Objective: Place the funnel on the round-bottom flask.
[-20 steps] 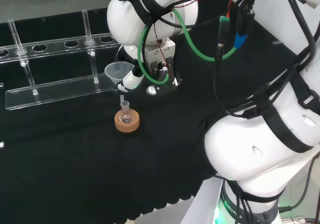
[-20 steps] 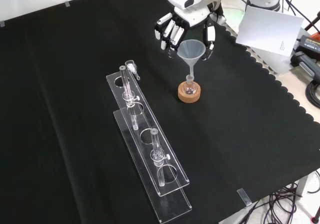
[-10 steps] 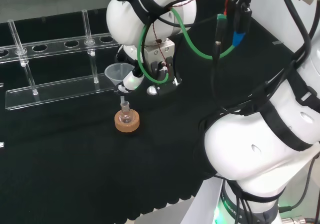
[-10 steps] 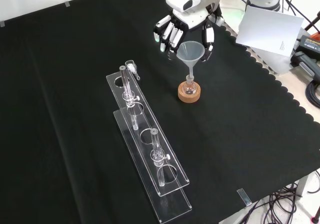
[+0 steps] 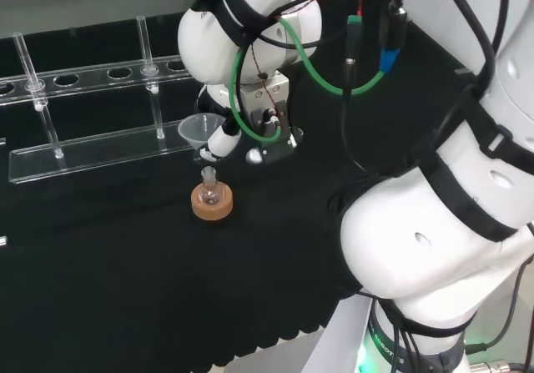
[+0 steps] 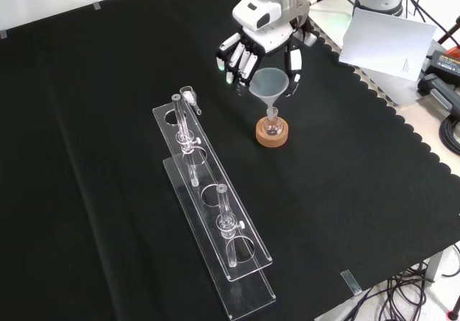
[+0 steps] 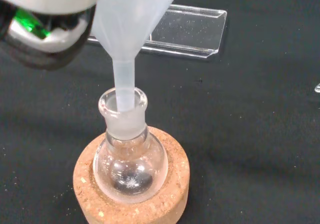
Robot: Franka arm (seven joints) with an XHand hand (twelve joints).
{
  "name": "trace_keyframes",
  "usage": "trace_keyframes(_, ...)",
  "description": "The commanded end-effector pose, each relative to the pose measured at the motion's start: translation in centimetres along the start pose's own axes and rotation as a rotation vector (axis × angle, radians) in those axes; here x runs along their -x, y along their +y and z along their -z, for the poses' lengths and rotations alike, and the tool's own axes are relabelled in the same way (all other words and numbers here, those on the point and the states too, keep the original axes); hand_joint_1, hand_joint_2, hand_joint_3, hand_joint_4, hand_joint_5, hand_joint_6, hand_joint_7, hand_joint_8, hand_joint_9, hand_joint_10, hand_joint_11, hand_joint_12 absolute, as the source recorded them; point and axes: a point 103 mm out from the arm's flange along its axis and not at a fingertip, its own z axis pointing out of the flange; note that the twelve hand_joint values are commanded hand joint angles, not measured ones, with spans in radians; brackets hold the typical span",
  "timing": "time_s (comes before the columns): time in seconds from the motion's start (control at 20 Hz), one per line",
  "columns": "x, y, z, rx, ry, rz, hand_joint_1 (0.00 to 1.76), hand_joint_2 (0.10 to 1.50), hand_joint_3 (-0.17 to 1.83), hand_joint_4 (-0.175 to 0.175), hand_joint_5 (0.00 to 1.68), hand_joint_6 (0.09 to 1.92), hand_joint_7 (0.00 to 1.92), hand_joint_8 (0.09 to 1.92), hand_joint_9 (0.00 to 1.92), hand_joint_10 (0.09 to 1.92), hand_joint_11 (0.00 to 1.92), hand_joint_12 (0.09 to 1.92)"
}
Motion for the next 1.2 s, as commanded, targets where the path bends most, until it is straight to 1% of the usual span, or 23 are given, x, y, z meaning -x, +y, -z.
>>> trace_keyframes(0.05,0.1,1.5,-1.4,0.017,0.011,-0.013,0.94,0.47,0.72,0.082,0.88,0.21,1.14,0.29,0.71,0.45,0.00,1.34)
trace_keyframes(0.3,0.5,0.8,-2.4,0.000,0.020,-0.026,0.94,0.47,0.72,0.082,0.88,0.22,1.14,0.29,0.71,0.45,0.00,1.34)
trace_keyframes(0.7,0.1,0.1,-3.1,0.001,0.064,-0.055,0.94,0.47,0.72,0.083,0.88,0.22,1.14,0.29,0.71,0.45,0.00,1.33)
trace_keyframes(1.0,-0.1,-0.6,-3.1,0.004,0.060,-0.045,0.94,0.47,0.72,0.080,0.88,0.22,1.13,0.29,0.71,0.44,0.00,1.33)
trace_keyframes(1.2,-0.1,-0.8,-3.3,0.001,0.068,-0.055,0.94,0.47,0.72,0.078,0.87,0.23,1.13,0.29,0.71,0.44,0.00,1.33)
